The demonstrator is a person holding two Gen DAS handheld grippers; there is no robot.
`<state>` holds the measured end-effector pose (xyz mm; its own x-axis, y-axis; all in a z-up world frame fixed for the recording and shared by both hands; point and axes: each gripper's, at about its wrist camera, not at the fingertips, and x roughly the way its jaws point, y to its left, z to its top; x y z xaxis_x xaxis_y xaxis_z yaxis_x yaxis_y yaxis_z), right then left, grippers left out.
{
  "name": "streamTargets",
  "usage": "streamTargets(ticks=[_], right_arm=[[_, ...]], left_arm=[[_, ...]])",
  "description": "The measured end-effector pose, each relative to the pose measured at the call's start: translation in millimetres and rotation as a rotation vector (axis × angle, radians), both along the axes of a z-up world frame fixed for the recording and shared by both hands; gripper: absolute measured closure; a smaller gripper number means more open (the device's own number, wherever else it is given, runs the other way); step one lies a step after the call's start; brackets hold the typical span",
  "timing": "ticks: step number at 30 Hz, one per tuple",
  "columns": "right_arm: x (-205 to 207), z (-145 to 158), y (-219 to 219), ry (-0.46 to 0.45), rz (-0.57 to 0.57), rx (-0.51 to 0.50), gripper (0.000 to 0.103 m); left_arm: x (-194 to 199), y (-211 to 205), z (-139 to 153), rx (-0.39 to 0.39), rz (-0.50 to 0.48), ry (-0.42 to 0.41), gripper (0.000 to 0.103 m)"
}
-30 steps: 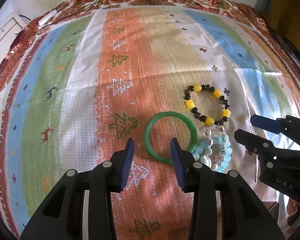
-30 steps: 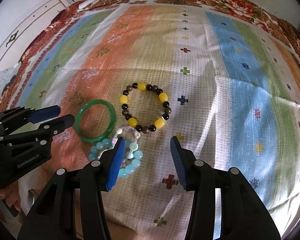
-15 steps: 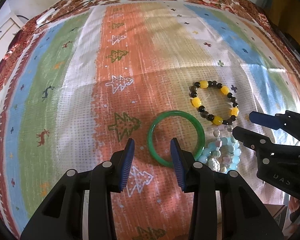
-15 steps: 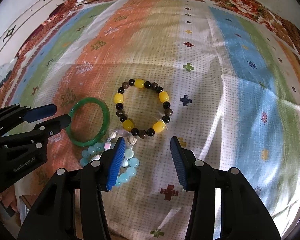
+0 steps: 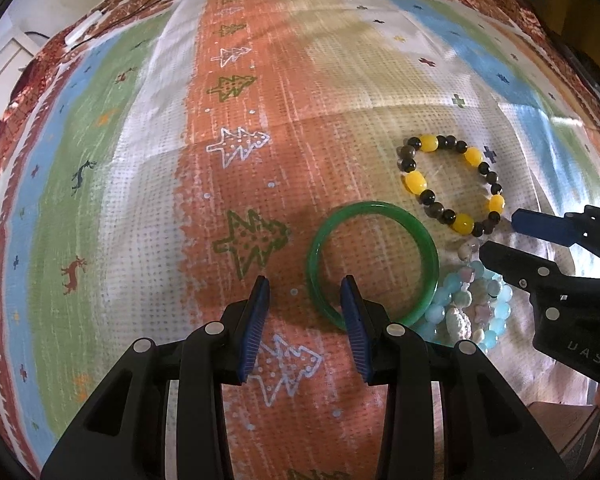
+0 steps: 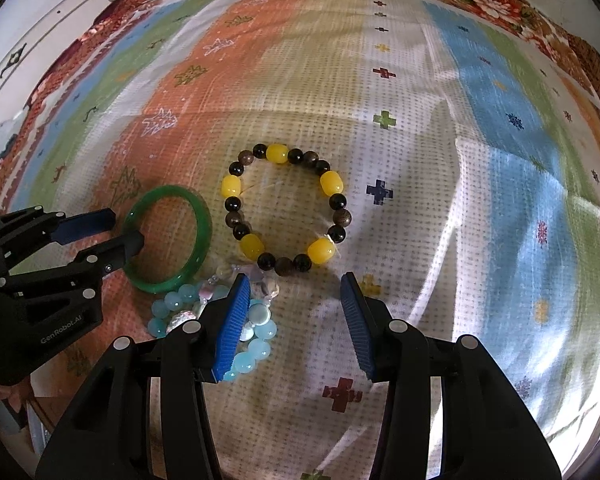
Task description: Organize jewelry
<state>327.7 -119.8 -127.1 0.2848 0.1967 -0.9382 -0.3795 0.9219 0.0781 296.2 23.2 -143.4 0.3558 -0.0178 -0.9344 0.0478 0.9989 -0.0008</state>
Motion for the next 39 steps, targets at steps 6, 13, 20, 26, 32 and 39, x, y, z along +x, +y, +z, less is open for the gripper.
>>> streamTargets(ticks=[6, 13, 20, 26, 32, 39], right_arm=[[0, -1, 0, 0.003, 0.002, 0.002, 0.057], [-5, 1, 8, 0.031, 0.046, 0.034, 0.092], [-6, 2, 5, 0.032, 0.042, 0.044, 0.092], [-10, 10, 4, 0.015, 0.04, 0.052, 0.092], [-15, 25, 6, -0.009, 0.046, 0.075, 0.092], [-28, 45, 8, -0.057, 0.058, 0.08, 0.092]], left_arm=[[0, 0, 0, 0.002, -0.003, -0.001, 0.066], [0, -2, -1, 0.012, -0.012, -0.002, 0.089], [-1, 0, 1, 0.005, -0.008, 0.004, 0.095], [-2, 0, 5, 0.007, -0.008, 0.0, 0.095], [-6, 3, 18, -0.014, 0.0, -0.025, 0.095], [-14, 2, 34, -0.034, -0.001, -0.054, 0.095]])
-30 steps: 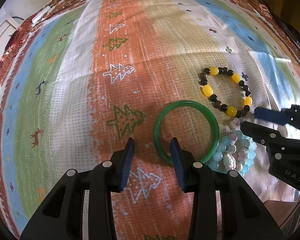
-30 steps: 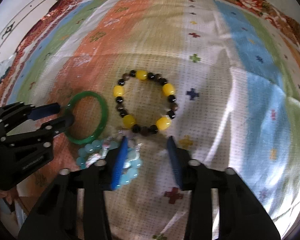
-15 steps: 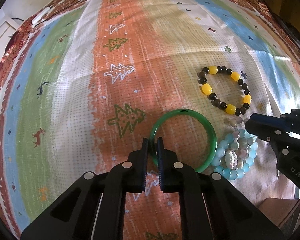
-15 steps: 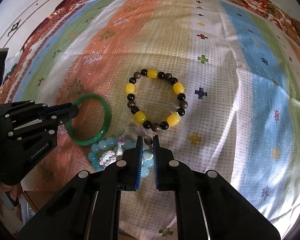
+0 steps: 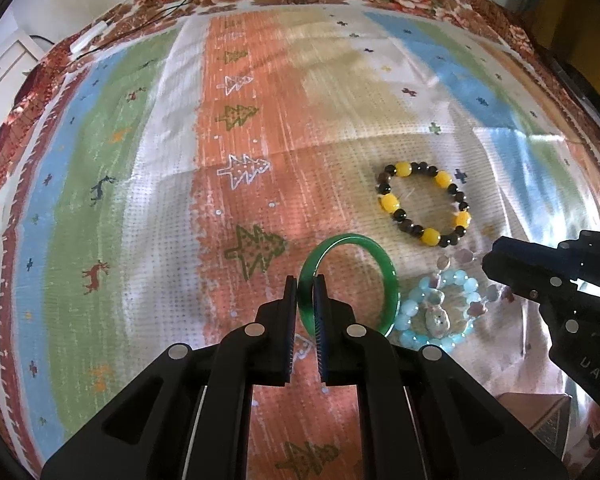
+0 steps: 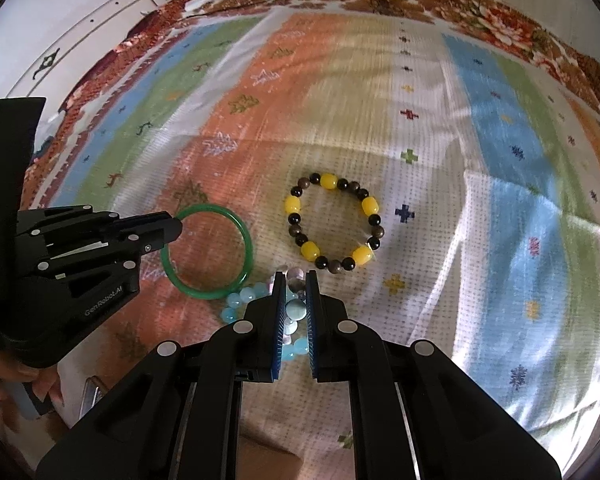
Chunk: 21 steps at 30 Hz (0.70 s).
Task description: Organize jewelry
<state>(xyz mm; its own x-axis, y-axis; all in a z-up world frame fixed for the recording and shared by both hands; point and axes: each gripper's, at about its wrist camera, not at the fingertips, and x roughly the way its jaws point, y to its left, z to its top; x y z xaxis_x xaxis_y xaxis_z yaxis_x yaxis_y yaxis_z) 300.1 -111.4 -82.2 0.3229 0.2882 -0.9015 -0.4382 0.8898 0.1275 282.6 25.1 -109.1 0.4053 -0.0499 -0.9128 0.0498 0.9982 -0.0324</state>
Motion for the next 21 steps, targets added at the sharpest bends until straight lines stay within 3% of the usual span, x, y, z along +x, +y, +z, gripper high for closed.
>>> streamTargets(ticks=[2, 5, 11, 21], right_arm=[[-3, 7, -2, -0.015, -0.002, 0.003, 0.093], [-7, 16, -4, -0.03, -0.002, 0.017, 0.102], [-15, 25, -6, -0.053, 0.002, 0.016, 0.102], [-16, 9, -10, -0.01, -0.013, -0.004, 0.102]], left_arm=[[-2, 1, 3, -0.003, 0.002, -0.004, 0.095], [-5, 2, 8, -0.008, 0.008, -0.014, 0.094], [-11, 7, 19, -0.024, 0.026, -0.035, 0.094], [-21, 7, 27, -0.038, 0.034, -0.05, 0.093]])
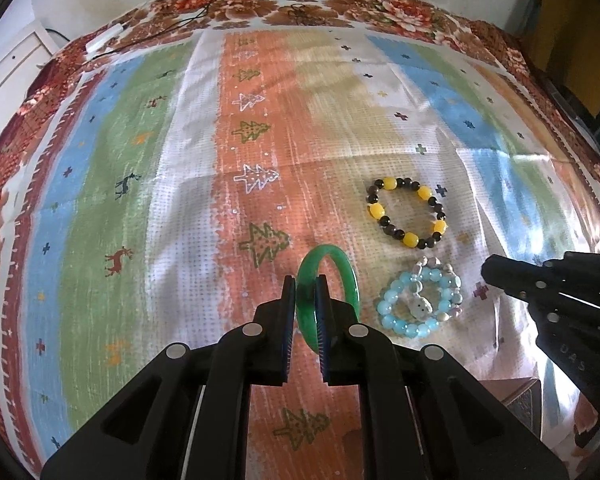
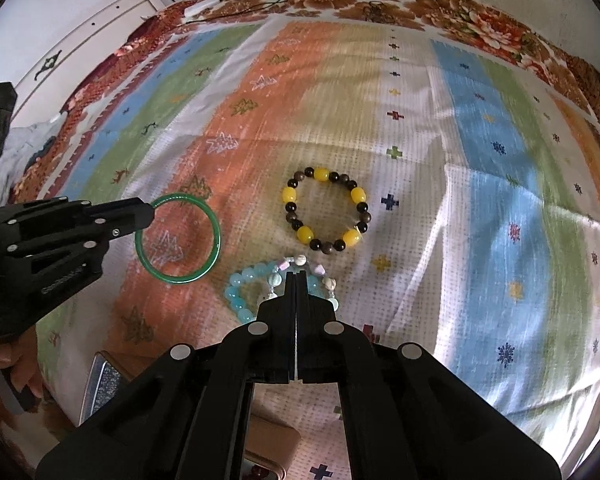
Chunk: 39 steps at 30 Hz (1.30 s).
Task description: Organize jewelry
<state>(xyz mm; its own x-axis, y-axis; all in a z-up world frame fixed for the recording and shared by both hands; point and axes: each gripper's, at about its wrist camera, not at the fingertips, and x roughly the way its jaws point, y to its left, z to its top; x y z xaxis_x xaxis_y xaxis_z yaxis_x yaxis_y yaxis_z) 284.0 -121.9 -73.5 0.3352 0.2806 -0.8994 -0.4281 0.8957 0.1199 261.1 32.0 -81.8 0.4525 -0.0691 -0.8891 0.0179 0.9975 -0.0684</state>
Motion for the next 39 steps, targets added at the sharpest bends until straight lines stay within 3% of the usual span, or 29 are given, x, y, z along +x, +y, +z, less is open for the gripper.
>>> streamTargets(ticks=[13, 14, 15, 17, 39], right_arm=[[3, -21, -3, 0.066, -0.005, -0.053, 0.101], [4, -23, -3, 0.068, -0.009, -0.06, 0.096], [5, -24, -3, 0.068, -0.011, -0.065, 0.083], [7, -26, -4, 0.067, -0.012, -0.071, 0.073], [29, -50, -2, 0.081, -0.029, -0.133, 0.073]], left_arm=[[3, 2, -3, 0.005, 0.002, 0.007, 0.093], [3, 2, -3, 0.007, 0.001, 0.007, 0.093], [3, 2, -4, 0.008, -0.001, 0.007, 0.093], [3, 2, -4, 0.008, 0.001, 0.007, 0.093], [14, 10, -10, 0.019, -0.004, 0.015, 0.094]])
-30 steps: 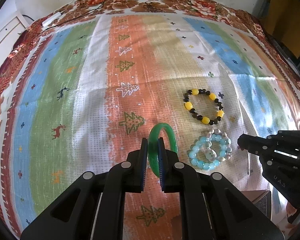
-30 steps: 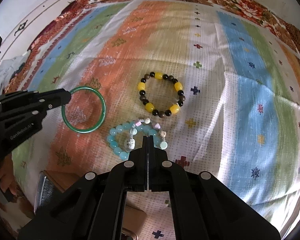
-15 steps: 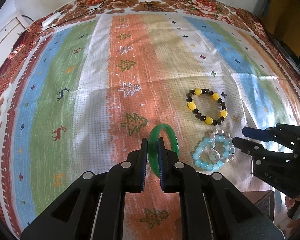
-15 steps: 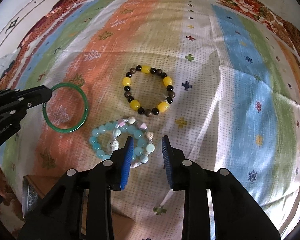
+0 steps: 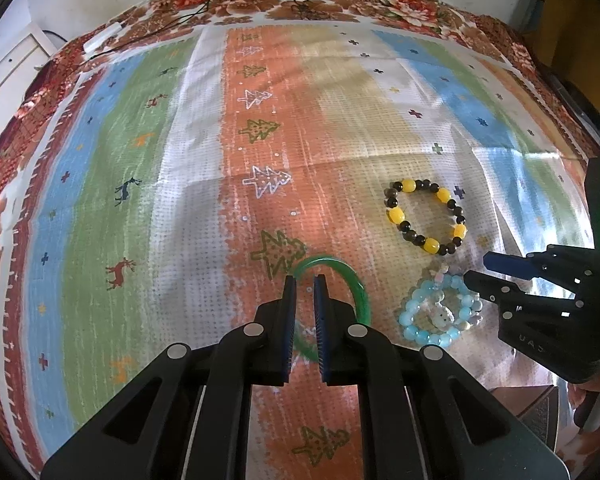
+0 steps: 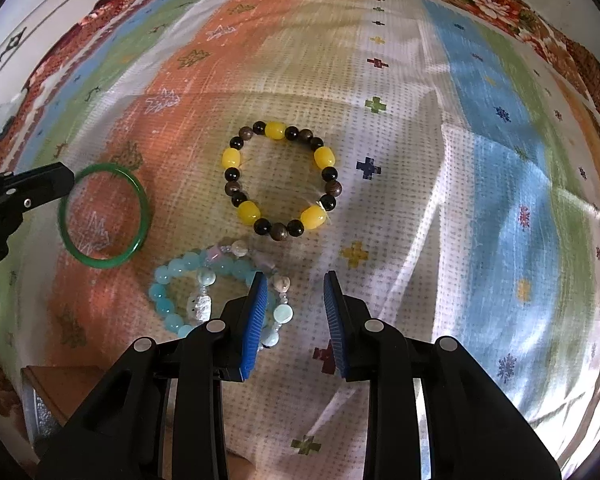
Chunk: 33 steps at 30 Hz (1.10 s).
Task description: Organize jewelry
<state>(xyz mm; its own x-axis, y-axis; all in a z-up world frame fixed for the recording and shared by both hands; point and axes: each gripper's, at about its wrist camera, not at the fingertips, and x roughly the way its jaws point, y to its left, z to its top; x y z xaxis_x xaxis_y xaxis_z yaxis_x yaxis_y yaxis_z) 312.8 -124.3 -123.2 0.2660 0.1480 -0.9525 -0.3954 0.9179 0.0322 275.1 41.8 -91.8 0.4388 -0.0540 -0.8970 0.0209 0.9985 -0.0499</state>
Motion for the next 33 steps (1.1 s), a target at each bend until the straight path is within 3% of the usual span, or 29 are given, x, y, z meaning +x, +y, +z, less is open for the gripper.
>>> streamTargets(ticks=[16, 24, 33], right_arm=[[5, -5, 1, -0.012, 0.0, -0.011, 0.073], [4, -13, 5, -0.019, 0.02, -0.054, 0.073], [9, -10, 1, -0.006, 0.009, -0.035, 0.073]], left_arm=[[1, -3, -9, 0.014, -0.015, 0.019, 0.094], [5, 3, -19, 0.012, -0.001, 0.054, 0.094], [11, 11, -37, -0.008, 0.019, 0.109, 0.092]])
